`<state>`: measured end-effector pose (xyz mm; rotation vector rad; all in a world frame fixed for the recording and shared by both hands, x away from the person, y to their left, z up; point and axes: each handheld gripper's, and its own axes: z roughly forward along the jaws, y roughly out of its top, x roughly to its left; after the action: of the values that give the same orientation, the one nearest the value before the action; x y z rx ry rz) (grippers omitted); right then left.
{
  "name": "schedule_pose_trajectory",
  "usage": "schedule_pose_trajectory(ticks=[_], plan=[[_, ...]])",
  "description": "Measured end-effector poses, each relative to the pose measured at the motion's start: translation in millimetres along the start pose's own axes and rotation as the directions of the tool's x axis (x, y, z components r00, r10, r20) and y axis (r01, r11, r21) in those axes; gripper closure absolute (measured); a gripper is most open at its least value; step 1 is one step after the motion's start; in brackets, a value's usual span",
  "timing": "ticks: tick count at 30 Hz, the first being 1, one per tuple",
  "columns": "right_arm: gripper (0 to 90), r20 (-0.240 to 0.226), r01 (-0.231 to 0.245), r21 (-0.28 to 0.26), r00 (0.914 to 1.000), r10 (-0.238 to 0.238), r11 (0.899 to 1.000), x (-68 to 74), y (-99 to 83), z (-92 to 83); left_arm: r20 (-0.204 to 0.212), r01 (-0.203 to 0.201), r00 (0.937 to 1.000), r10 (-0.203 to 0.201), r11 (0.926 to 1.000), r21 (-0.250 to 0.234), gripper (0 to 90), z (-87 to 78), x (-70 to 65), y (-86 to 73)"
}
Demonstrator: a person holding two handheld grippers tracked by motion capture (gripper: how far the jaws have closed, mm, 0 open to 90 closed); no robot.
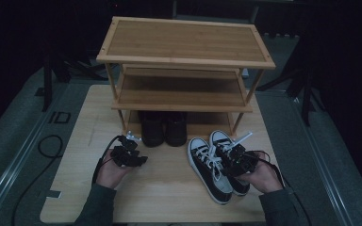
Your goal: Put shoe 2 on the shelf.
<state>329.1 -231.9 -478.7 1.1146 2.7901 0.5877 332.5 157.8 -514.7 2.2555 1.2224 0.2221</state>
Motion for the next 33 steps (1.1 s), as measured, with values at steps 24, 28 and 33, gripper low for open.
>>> schedule_pose_trajectory(ticks=[24,28,33], plan=[[57.2,0.045,-0.059,0.024,0.9973,0.058,0.998,6.0,7.8,21.3,0.003,0.002,1.0000,-0.002,1.0000,0.005,54.6,2.4,0.3,-0.6],[59.4,0.038,-0.071,0.024,0.9968,0.070,0.997,6.4,8.0,21.9,0.002,-0.001,1.0000,0.001,1.0000,0.009,54.5,3.4,-0.4,-0.5],[61.3,0.044,-0.058,0.026,0.9974,0.056,0.998,6.4,8.1,22.2,0.002,0.000,1.0000,0.000,1.0000,0.009,54.5,3.4,-0.4,-0.5]])
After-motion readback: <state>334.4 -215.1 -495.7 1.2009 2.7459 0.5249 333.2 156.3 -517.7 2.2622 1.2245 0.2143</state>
